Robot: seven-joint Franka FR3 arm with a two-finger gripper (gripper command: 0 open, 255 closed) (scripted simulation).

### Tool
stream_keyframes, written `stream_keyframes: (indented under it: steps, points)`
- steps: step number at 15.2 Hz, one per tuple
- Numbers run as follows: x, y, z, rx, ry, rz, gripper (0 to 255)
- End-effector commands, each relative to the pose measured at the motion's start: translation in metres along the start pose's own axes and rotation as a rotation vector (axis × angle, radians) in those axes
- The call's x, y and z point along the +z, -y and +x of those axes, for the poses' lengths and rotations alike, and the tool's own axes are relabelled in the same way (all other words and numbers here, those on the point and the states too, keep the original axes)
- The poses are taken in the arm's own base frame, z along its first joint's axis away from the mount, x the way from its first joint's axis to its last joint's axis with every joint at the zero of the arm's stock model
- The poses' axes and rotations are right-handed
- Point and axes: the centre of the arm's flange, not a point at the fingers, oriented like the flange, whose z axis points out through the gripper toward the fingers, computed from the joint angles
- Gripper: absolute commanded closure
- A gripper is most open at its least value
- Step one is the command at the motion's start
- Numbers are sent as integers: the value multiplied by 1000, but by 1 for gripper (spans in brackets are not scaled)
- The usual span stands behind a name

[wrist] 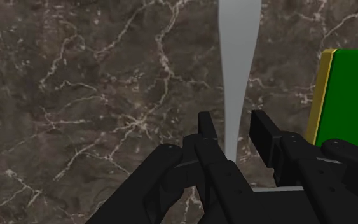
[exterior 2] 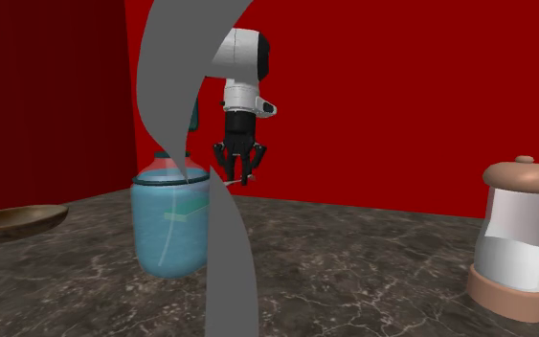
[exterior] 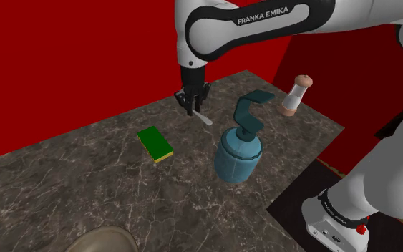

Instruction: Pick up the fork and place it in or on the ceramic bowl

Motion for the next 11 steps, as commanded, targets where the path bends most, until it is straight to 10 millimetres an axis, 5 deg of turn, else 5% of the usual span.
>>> stream_keyframes:
  steps: [1, 7, 11]
  points:
    - [-12, 0, -2, 0, 0, 0, 255]
    - [-38, 1, -6, 0, 0, 0, 255]
    - [-32, 47, -30, 0, 0, 0, 255]
